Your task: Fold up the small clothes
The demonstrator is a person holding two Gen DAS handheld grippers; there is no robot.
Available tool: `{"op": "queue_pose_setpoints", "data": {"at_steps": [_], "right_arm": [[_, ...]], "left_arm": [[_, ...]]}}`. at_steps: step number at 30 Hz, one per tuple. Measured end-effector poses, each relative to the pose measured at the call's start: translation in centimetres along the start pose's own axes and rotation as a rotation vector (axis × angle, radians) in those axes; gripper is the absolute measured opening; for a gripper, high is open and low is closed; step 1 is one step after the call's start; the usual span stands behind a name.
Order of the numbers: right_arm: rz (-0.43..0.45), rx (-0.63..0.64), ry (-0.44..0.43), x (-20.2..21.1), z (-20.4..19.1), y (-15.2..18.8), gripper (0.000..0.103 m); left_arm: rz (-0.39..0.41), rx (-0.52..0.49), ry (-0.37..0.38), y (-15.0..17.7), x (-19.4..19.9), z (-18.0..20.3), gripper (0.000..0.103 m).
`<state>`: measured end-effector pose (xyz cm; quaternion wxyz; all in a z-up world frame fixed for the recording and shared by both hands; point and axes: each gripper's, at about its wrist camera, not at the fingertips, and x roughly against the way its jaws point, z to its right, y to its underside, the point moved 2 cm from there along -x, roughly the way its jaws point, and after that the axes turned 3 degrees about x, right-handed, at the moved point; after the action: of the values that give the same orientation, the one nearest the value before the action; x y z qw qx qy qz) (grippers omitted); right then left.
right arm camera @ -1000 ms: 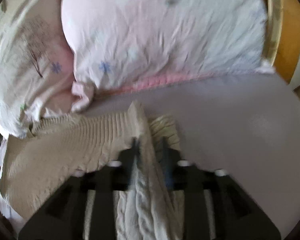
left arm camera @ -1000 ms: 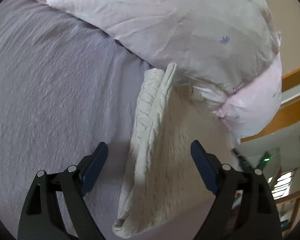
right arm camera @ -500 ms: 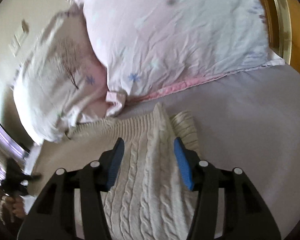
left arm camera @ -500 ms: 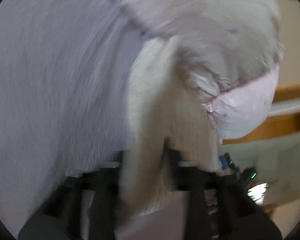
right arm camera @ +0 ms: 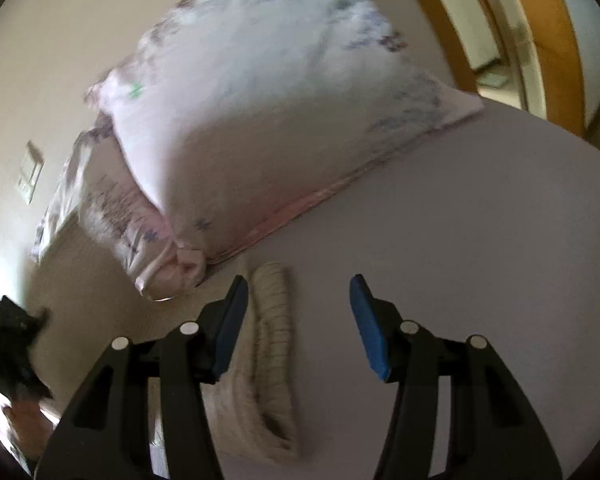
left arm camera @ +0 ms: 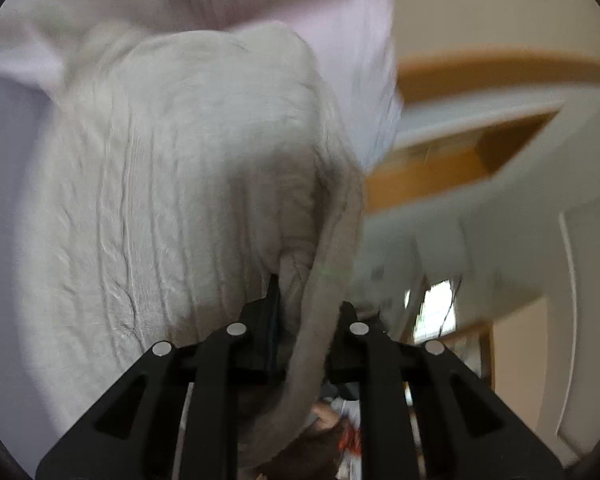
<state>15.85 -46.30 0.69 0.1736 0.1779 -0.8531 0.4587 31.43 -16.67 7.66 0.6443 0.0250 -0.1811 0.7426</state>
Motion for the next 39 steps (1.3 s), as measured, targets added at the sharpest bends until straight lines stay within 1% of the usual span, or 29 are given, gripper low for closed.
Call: {"op": "queue_pose_setpoints", "data": {"at_steps": [1,2,3,4,5,6,7,9,10,11,13,14,16,18,20,21,22,23,24,25,27,29,31,32,34,35,36,38,39], "right_arm": [[-0.010,-0.017,-0.003,0.0,0.5,0.0,0.053],[-0.025,-0.033,-0.007,-0.1,0.8,0.0,0.053],[-0.051,-0.049,-0.013,-0.2,1.3,-0.1,0.053],[-0.071,-0.055,-0.024,-0.2,1.4,-0.2,0.056],[-0.090,-0.058,-0.042,-0.2,1.5,-0.3,0.063],[-0.110,-0.062,-0.072,-0.2,1.6,-0.4,0.068],[-0.136,-0.076,-0.108,-0.5,1.6,-0.6,0.077],[-0.221,-0.136,-0.199,-1.9,1.7,-0.6,0.082],[-0.268,-0.167,-0.226,-2.9,1.7,-0.5,0.082],[-0.309,-0.189,-0.240,-3.8,1.6,-0.2,0.082],[-0.393,-0.200,-0.241,-6.1,0.9,0.2,0.082],[-0.421,-0.195,-0.237,-6.9,0.6,0.5,0.081],[-0.441,-0.171,-0.252,-7.8,-0.5,0.7,0.082],[-0.470,-0.170,-0.272,-8.3,-1.4,1.0,0.082],[-0.472,-0.115,-0.237,-8.8,-2.2,1.0,0.083],[-0.474,-0.103,-0.239,-9.1,-2.6,1.1,0.083],[-0.478,-0.093,-0.237,-9.2,-3.0,1.2,0.079],[-0.486,-0.074,-0.234,-9.4,-3.4,1.3,0.070],[-0.487,-0.051,-0.218,-9.5,-3.7,1.6,0.068],[-0.486,-0.044,-0.213,-9.6,-3.8,1.5,0.065],[-0.483,-0.051,-0.224,-9.5,-3.6,1.7,0.061],[-0.479,-0.064,-0.238,-9.6,-3.2,1.8,0.048],[-0.473,-0.076,-0.271,-9.4,-2.7,1.9,0.037],[-0.468,-0.074,-0.280,-9.4,-2.8,2.0,0.034],[-0.448,-0.060,-0.286,-8.8,-3.2,2.0,0.032],[-0.432,-0.060,-0.297,-8.4,-3.6,1.9,0.031],[-0.413,-0.069,-0.338,-8.0,-4.6,1.6,0.031],[-0.395,-0.052,-0.421,-7.2,-7.0,1.4,0.030],[-0.398,-0.027,-0.438,-6.9,-8.2,1.4,0.030]], "left_arm": [[-0.049,-0.009,-0.013,0.3,-2.5,-0.1,0.019],[-0.131,-0.009,-0.015,0.7,-5.9,-0.3,0.019],[-0.188,0.009,0.032,1.1,-7.5,-0.4,0.019],[-0.209,0.021,0.070,1.3,-7.7,-0.3,0.019],[-0.196,0.003,0.102,1.2,-6.7,0.2,0.019],[-0.141,-0.038,0.090,0.8,-4.9,0.6,0.021],[-0.033,-0.079,0.026,0.0,-1.6,0.6,0.026],[0.113,-0.080,-0.109,-1.2,2.8,-0.5,0.055],[0.169,-0.073,-0.186,-1.6,4.8,-1.4,0.058],[0.195,-0.062,-0.260,-1.8,6.3,-2.6,0.058],[0.160,-0.014,-0.329,-1.6,6.6,-4.6,0.061],[0.117,0.008,-0.383,-1.1,6.1,-5.7,0.061],[0.061,0.005,-0.490,-0.5,4.4,-7.1,0.061],[0.061,0.006,-0.489,-0.2,4.4,-7.8,0.061],[0.070,-0.013,-0.491,-0.3,3.8,-7.7,0.062],[0.072,-0.025,-0.511,-0.7,3.2,-7.7,0.066],[0.078,-0.042,-0.548,-0.7,3.0,-7.7,0.069],[0.082,-0.050,-0.579,-0.8,2.2,-7.3,0.078],[0.088,-0.046,-0.612,-0.3,2.6,-7.3,0.083],[0.101,-0.033,-0.629,-0.2,2.9,-7.5,0.083],[0.127,-0.020,-0.619,0.0,3.5,-7.7,0.083],[0.098,0.009,-0.568,0.0,3.4,-8.2,0.083],[0.062,0.070,-0.473,-0.1,2.6,-9.1,0.082],[0.055,0.072,-0.446,-0.2,2.1,-9.2,0.082],[-0.011,0.106,-0.332,-0.3,0.3,-9.7,0.065],[-0.011,0.118,-0.329,-0.2,0.1,-10.1,0.058],[-0.017,0.099,-0.325,-0.1,0.5,-9.8,0.047],[-0.033,0.058,-0.284,-0.2,2.3,-8.9,0.041],[-0.024,0.030,-0.287,-0.2,3.7,-8.4,0.041]]}}
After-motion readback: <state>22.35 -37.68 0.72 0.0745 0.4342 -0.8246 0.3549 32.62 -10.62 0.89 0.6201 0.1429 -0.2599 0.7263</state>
